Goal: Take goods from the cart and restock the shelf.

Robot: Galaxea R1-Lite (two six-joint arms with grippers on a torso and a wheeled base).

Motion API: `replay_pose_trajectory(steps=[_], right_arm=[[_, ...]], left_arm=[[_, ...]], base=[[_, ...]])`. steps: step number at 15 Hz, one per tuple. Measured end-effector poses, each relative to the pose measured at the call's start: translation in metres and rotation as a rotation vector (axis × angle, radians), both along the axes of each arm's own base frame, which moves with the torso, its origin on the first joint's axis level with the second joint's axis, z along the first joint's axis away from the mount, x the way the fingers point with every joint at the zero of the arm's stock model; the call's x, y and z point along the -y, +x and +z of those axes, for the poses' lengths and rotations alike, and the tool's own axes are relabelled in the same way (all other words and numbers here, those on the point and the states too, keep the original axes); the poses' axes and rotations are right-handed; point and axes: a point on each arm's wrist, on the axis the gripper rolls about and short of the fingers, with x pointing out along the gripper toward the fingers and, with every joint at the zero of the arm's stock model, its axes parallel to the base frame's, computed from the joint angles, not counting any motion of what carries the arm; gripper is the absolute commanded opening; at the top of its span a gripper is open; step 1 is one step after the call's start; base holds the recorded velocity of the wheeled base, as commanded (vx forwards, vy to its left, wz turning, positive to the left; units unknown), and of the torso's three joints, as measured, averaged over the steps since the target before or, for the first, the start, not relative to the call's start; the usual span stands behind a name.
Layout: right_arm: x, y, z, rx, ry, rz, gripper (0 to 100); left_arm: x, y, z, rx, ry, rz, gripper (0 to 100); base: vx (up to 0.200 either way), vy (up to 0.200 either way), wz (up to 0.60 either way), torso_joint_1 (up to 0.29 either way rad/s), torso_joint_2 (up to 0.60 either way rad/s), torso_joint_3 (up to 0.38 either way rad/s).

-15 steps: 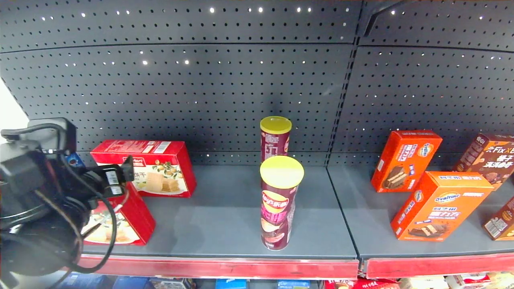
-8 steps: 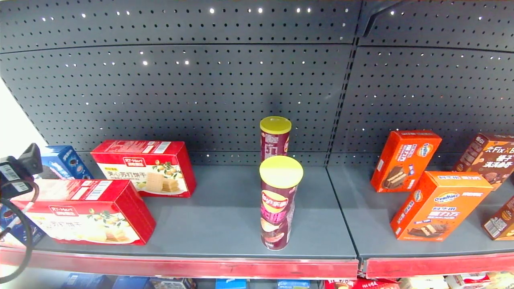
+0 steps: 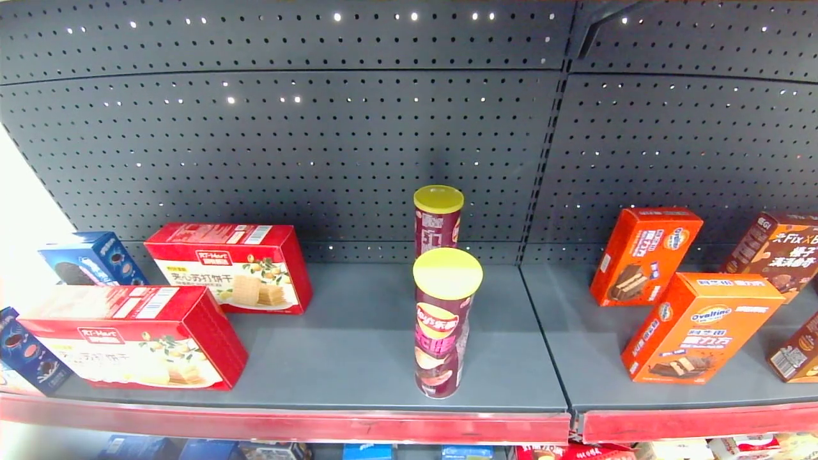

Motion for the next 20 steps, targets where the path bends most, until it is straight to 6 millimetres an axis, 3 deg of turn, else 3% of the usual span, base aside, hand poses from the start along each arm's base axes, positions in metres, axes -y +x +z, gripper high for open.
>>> replay_pose_trajectory(steps=[2,5,10,13,17,20], right_arm=[[-0.001,0.0,0.0,-0.01,-0.013,0.0,100],[-0.001,0.001,0.0,-0.016,-0.021,0.0,100],[-0.001,0.001,0.0,-0.017,-0.023,0.0,100],[-0.001,0.001,-0.001,-0.018,-0.023,-0.015,100],[0.0,0.001,-0.001,-0.019,-0.024,-0.029,100],[-0.002,0.002,-0.001,-0.019,-0.025,-0.029,100]], left_arm=[[-0.001,-0.017,-0.008,0.005,-0.009,0.003,100],[0.001,-0.052,-0.044,-0.059,-0.014,-0.02,100],[0.004,-0.102,-0.094,-0.224,0.005,-0.194,100],[-0.002,-0.129,-0.124,-0.421,0.089,-0.248,100],[-0.003,-0.143,-0.11,-0.347,0.098,-0.189,100],[-0.001,-0.13,-0.075,-0.352,0.07,-0.196,100]], base=[[0.0,0.0,0.0,0.0,0.0,0.0],[0.0,0.0,0.0,0.0,0.0,0.0],[0.0,0.0,0.0,0.0,0.0,0.0],[0.0,0.0,0.0,0.0,0.0,0.0],[0.0,0.0,0.0,0.0,0.0,0.0],[0.0,0.0,0.0,0.0,0.0,0.0]])
